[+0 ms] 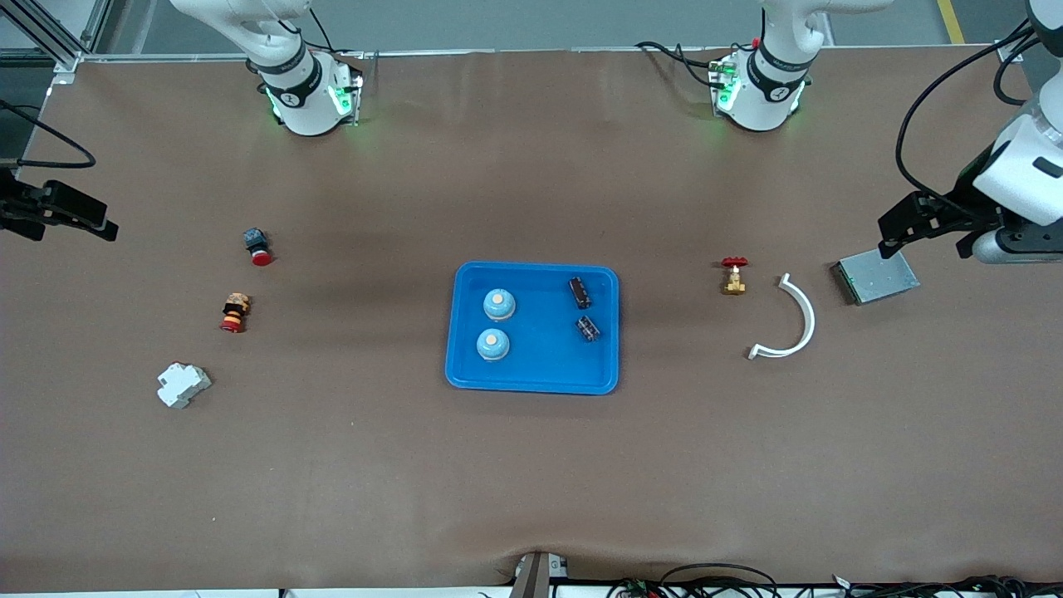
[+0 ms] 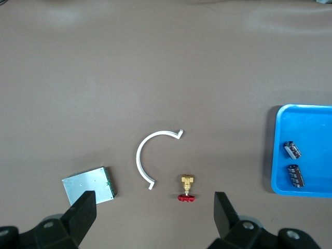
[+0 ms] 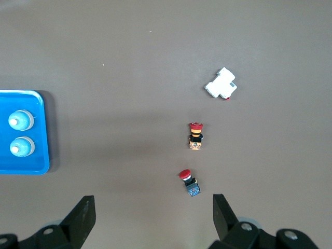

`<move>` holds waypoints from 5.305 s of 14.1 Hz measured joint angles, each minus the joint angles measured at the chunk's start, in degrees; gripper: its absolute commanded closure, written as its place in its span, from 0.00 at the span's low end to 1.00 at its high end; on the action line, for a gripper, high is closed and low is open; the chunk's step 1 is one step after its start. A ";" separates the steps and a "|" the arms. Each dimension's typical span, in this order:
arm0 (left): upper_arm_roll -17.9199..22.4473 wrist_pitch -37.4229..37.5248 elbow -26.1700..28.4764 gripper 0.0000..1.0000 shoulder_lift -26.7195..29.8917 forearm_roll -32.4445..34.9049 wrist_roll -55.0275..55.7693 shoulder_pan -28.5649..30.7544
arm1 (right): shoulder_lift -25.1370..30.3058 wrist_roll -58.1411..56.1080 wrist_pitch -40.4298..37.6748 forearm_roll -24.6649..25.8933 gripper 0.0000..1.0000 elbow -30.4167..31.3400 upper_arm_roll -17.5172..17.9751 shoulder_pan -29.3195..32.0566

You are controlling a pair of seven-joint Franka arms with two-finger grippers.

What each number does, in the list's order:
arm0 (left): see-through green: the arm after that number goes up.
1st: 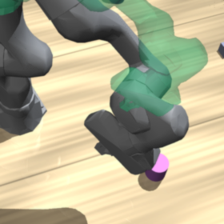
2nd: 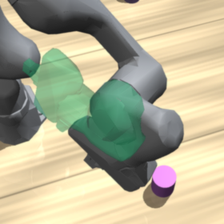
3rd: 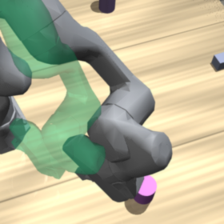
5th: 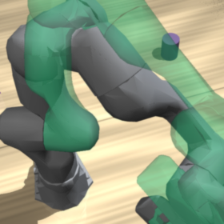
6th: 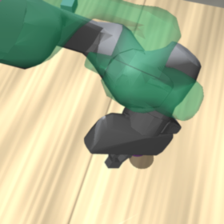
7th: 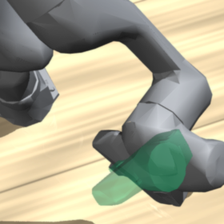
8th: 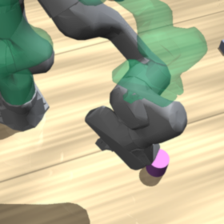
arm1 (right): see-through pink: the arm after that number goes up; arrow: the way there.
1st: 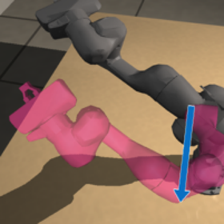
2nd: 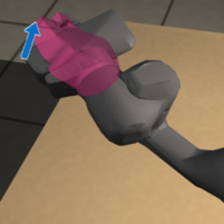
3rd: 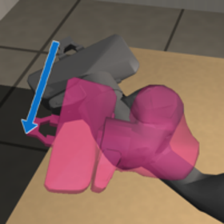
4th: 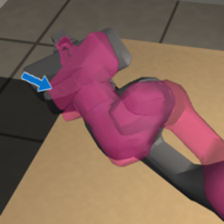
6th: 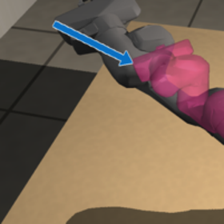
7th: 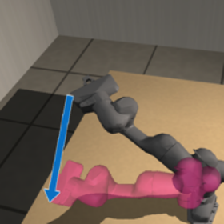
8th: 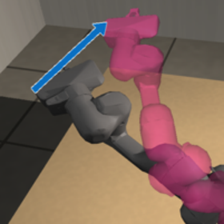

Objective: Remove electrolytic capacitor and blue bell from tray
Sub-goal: 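Move both grippers from rest toward the blue tray, then lower the right gripper onto a bell while the left gripper reaches a capacitor, then grasp the blue bell with the right gripper while the left gripper grasps the capacitor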

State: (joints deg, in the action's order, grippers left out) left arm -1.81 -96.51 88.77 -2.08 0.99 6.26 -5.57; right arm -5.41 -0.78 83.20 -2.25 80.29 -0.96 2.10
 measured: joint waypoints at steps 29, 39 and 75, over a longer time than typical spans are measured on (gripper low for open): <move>-4.94 -10.39 0.30 0.00 -22.76 -3.31 57.89 -23.99 | -0.01 37.30 31.15 -2.14 0.00 27.50 1.91 -22.36; -4.96 -21.26 0.45 0.00 -32.39 -3.36 68.33 -26.51 | -11.36 56.46 55.03 -2.54 0.00 35.06 1.93 -37.20; -4.08 -36.34 -2.19 0.00 -44.51 0.45 68.13 -27.22 | -35.52 68.10 55.46 3.61 1.00 15.93 1.33 -43.44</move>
State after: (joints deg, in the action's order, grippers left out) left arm -5.89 -132.84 86.58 -46.59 1.44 74.39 -32.79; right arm -40.93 67.31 138.66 1.37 96.22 0.37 -41.33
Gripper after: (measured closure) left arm 0.000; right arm 0.242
